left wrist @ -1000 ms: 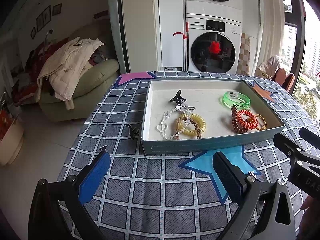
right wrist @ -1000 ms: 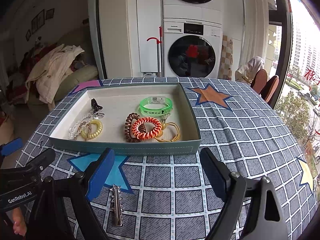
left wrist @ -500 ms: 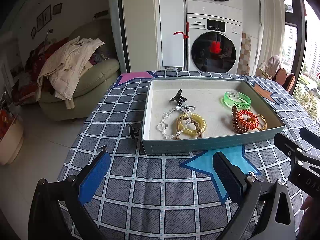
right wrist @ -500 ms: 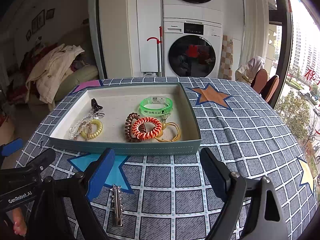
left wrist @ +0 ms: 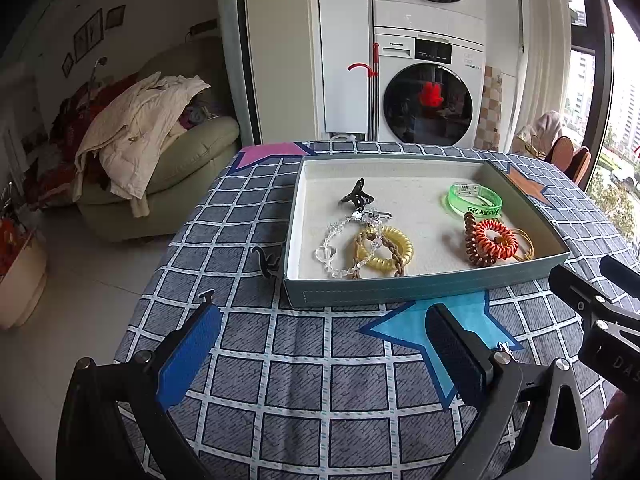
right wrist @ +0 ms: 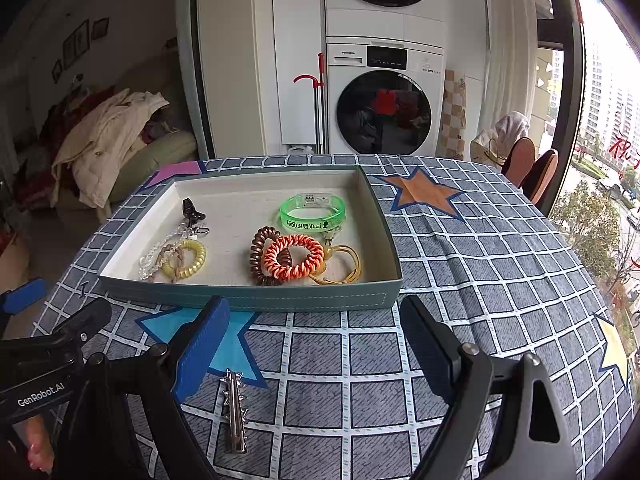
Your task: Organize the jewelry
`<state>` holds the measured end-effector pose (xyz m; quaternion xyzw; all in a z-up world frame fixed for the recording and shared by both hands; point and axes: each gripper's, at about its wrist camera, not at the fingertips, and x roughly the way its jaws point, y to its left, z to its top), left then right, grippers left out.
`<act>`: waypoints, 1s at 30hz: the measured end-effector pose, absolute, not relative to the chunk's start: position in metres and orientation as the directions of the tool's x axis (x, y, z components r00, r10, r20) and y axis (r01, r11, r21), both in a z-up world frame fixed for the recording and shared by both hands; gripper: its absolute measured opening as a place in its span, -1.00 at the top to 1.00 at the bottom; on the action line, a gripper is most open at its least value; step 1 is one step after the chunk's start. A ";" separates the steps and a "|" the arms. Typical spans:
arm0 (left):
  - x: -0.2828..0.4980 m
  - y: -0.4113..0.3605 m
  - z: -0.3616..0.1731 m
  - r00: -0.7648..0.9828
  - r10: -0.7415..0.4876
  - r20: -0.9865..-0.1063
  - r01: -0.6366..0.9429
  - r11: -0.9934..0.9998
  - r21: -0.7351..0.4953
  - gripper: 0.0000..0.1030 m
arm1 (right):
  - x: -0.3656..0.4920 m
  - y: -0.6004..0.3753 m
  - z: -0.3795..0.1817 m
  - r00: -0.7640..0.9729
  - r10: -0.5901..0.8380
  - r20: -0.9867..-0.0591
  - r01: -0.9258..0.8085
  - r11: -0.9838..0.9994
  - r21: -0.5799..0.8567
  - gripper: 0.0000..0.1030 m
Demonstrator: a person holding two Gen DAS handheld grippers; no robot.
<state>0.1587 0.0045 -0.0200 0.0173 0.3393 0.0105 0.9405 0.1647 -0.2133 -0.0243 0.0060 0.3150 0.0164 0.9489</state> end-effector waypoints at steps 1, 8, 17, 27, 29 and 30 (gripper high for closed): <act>0.159 0.005 -0.020 0.770 0.031 -0.638 -0.008 0.999 0.040 -1.00 | 0.165 -0.213 -0.024 0.801 0.035 -0.598 -0.028 0.999 0.022 -0.73; 0.159 0.005 -0.020 0.770 0.031 -0.638 -0.008 0.999 0.039 -1.00 | 0.165 -0.213 -0.024 0.801 0.034 -0.597 -0.027 0.999 0.021 -0.73; 0.159 0.004 -0.020 0.770 0.036 -0.638 -0.013 0.999 0.041 -1.00 | 0.165 -0.214 -0.024 0.801 0.035 -0.597 -0.027 0.999 0.022 -0.73; 0.159 0.004 -0.020 0.768 0.039 -0.640 -0.014 0.999 0.044 -1.00 | 0.165 -0.214 -0.024 0.801 0.036 -0.597 -0.027 0.999 0.023 -0.73; 0.159 0.003 -0.020 0.767 0.039 -0.640 -0.014 0.999 0.044 -1.00 | 0.165 -0.214 -0.024 0.801 0.035 -0.597 -0.027 0.999 0.022 -0.73; 0.159 0.003 -0.020 0.767 0.039 -0.640 -0.014 0.999 0.044 -1.00 | 0.165 -0.214 -0.024 0.801 0.036 -0.597 -0.027 0.999 0.023 -0.73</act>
